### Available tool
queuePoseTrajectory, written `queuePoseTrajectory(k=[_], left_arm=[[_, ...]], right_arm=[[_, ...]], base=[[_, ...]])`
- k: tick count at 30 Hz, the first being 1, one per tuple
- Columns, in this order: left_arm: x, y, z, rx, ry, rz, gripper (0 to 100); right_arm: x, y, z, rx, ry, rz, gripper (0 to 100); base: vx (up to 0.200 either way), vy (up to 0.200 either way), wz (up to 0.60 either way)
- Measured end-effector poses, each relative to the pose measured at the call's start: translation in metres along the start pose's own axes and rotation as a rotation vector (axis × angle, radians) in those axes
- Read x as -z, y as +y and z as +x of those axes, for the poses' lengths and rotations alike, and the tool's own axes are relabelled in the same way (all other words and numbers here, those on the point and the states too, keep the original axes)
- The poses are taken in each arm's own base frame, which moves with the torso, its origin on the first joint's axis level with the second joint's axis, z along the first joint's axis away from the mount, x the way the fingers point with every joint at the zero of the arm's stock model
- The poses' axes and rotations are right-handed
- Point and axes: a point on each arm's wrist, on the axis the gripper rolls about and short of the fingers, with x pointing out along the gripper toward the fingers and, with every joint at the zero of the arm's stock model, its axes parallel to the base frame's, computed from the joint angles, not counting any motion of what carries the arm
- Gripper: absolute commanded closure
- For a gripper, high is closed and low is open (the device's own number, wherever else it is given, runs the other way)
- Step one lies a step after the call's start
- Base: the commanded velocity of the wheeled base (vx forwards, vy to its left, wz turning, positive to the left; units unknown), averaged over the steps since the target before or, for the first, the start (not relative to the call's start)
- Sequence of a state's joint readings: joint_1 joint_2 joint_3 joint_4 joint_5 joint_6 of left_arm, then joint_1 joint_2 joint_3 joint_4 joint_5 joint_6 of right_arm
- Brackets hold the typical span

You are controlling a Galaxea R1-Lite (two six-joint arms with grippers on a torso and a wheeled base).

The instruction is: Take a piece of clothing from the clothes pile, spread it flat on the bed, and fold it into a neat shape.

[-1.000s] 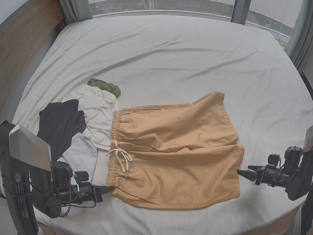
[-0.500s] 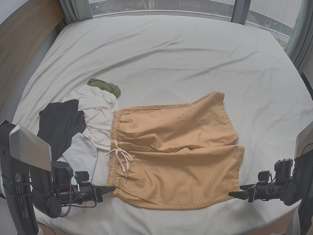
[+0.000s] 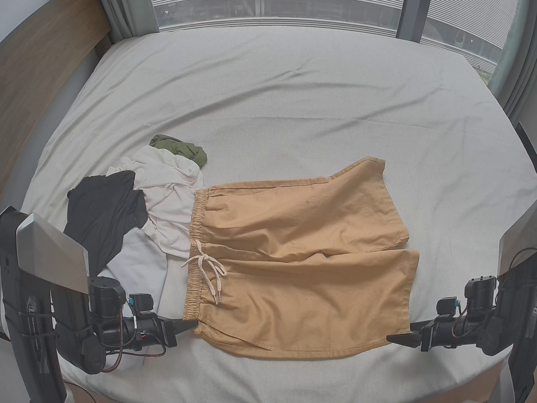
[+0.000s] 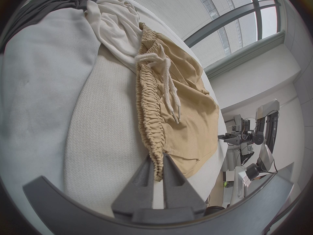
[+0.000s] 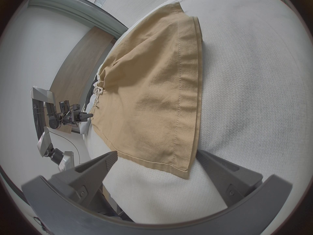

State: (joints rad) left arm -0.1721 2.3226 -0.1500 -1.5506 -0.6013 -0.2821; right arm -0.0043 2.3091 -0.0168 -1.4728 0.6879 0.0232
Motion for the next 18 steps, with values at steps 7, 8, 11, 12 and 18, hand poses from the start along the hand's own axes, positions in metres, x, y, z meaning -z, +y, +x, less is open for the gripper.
queuePoseTrajectory(k=[7, 8, 11, 12, 18], left_arm=[[0.0001, -0.0004, 0.0004, 0.002, 0.001, 0.002, 100], [0.0001, -0.0004, 0.0004, 0.002, 0.001, 0.002, 100], [0.0002, -0.0005, 0.0005, 0.002, 0.001, 0.001, 100], [0.0002, -0.0005, 0.0005, 0.002, 0.002, 0.001, 100], [0.0004, -0.0007, 0.0005, 0.003, 0.003, 0.001, 100]], right_arm=[[0.0017, -0.0039, 0.0048, 0.002, -0.009, 0.014, 100], [0.002, -0.0043, 0.0052, 0.002, -0.01, 0.014, 100], [0.0026, -0.0049, 0.0053, 0.003, -0.008, 0.02, 100], [0.0026, -0.0052, 0.0051, 0.004, -0.009, 0.023, 100], [0.001, -0.004, 0.0032, 0.003, -0.013, 0.028, 100]], base=[[0.0, 0.0, 0.0], [0.0, 0.0, 0.0], [0.0, 0.0, 0.0], [0.0, 0.0, 0.0], [0.0, 0.0, 0.0]])
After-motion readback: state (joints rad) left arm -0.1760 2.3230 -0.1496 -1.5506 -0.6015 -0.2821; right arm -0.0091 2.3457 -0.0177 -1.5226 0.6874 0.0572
